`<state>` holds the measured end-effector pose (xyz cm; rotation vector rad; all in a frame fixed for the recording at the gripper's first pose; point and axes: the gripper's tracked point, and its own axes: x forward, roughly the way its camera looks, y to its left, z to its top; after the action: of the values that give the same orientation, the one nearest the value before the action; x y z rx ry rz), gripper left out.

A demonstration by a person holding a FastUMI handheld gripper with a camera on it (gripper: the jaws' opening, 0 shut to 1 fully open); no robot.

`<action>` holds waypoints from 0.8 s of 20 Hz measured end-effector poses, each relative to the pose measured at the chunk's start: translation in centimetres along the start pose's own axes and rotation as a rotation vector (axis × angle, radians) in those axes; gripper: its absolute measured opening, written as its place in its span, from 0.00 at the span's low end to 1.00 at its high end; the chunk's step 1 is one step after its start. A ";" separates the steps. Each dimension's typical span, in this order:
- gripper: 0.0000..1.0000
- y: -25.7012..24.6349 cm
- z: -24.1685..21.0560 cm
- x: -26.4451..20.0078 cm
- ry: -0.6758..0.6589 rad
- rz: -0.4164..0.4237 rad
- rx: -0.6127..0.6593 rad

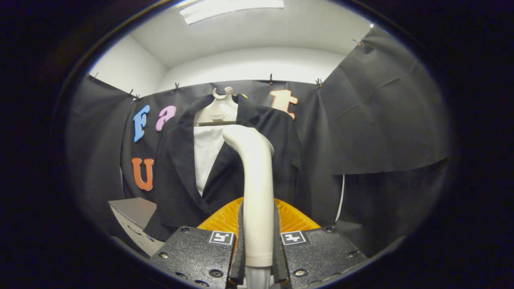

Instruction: Iron the clothes twice with a garment steamer, once on the left side and once on the right side.

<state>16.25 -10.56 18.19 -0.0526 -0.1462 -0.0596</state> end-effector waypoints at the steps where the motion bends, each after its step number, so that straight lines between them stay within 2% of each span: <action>1: 0.29 0.0 -0.7 -0.4 0.008 -0.011 0.003; 9: 0.30 0.6 -3.8 -3.3 0.059 -0.058 -0.001; 16: 0.30 0.4 -8.7 -5.2 0.139 -0.089 -0.019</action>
<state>12.43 -10.35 8.79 -0.0604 -0.0086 -0.1527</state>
